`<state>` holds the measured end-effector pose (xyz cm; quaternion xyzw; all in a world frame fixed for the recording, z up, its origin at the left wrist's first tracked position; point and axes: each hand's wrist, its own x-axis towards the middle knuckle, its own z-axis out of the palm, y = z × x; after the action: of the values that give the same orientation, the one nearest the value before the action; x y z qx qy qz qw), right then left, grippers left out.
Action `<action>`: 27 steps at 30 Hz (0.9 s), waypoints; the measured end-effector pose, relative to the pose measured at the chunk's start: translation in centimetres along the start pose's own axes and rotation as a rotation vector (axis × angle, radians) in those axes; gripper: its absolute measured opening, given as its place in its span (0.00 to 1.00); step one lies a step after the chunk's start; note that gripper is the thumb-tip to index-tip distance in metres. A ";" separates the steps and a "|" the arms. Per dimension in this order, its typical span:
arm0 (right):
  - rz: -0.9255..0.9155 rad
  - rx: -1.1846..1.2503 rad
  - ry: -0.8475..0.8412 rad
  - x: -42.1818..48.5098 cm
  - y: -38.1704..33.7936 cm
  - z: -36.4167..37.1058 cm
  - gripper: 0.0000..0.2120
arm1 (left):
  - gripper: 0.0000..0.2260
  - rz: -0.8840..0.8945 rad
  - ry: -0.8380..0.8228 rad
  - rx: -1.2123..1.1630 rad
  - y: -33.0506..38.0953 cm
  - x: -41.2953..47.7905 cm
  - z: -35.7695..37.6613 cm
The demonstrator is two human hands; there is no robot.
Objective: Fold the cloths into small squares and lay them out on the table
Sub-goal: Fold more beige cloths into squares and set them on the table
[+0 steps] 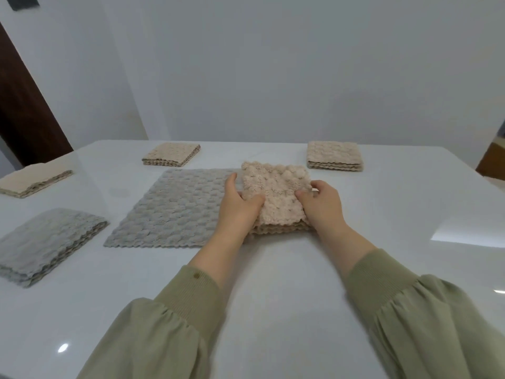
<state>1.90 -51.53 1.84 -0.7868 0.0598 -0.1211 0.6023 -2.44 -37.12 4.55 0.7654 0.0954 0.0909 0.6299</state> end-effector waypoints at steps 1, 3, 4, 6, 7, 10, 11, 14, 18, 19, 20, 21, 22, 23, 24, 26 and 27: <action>-0.033 -0.050 0.038 0.2 0.3 -0.6 0.18 | 0.32 -0.004 0.003 -0.005 0.1 0.0 1.0; -0.063 -0.123 0.091 0.4 0.6 -1.9 0.16 | 0.31 0.004 0.012 0.002 0.2 -0.1 3.1; -0.079 -0.155 0.101 0.6 0.7 -2.6 0.15 | 0.30 0.016 0.023 0.017 0.1 -0.2 4.2; -0.113 -0.219 0.102 0.8 1.1 -3.9 0.13 | 0.28 0.049 0.038 0.056 0.0 -0.3 6.3; -0.121 -0.253 0.105 0.9 1.3 -4.7 0.12 | 0.27 0.065 0.037 0.079 -0.1 -0.4 7.2; -0.103 -0.326 0.117 1.7 2.1 -7.1 0.10 | 0.24 0.129 0.004 0.166 -0.3 -0.2 9.6; -0.098 -0.333 0.125 2.1 2.3 -7.9 0.10 | 0.23 0.147 -0.013 0.185 -0.3 -0.1 10.3; -0.087 -0.324 0.167 3.2 2.8 -9.3 0.14 | 0.22 0.190 -0.042 0.252 0.1 0.7 12.3; -0.054 -0.381 0.149 4.7 2.7 -9.1 0.19 | 0.19 0.175 -0.015 0.296 0.0 1.8 14.0; -0.054 -0.393 0.136 5.0 2.6 -9.1 0.21 | 0.19 0.168 -0.009 0.300 0.0 1.9 14.3; -0.055 -0.400 0.125 5.3 2.6 -9.2 0.22 | 0.19 0.157 -0.001 0.300 0.0 2.1 14.6; -0.054 -0.403 0.116 5.6 2.7 -9.4 0.22 | 0.19 0.143 0.006 0.299 0.0 2.2 14.9; -0.055 -0.406 0.111 5.8 2.7 -9.6 0.23 | 0.19 0.134 0.010 0.297 0.1 2.3 15.1; -0.058 -0.411 0.106 6.0 2.8 -9.8 0.23 | 0.19 0.128 0.010 0.297 0.2 2.3 15.4; -0.063 -0.419 0.101 6.1 2.8 -10.1 0.23 | 0.19 0.123 0.011 0.297 0.3 2.4 15.6; -0.079 -0.429 0.099 6.2 2.9 -10.6 0.24 | 0.20 0.118 0.009 0.301 0.3 2.2 16.0; -0.088 -0.431 0.099 6.2 3.0 -10.9 0.24 | 0.20 0.117 0.007 0.302 0.4 2.1 16.2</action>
<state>5.15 -63.98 2.36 -0.8922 0.0793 -0.1701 0.4108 3.77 -52.03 1.85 0.8553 0.0654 0.1147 0.5010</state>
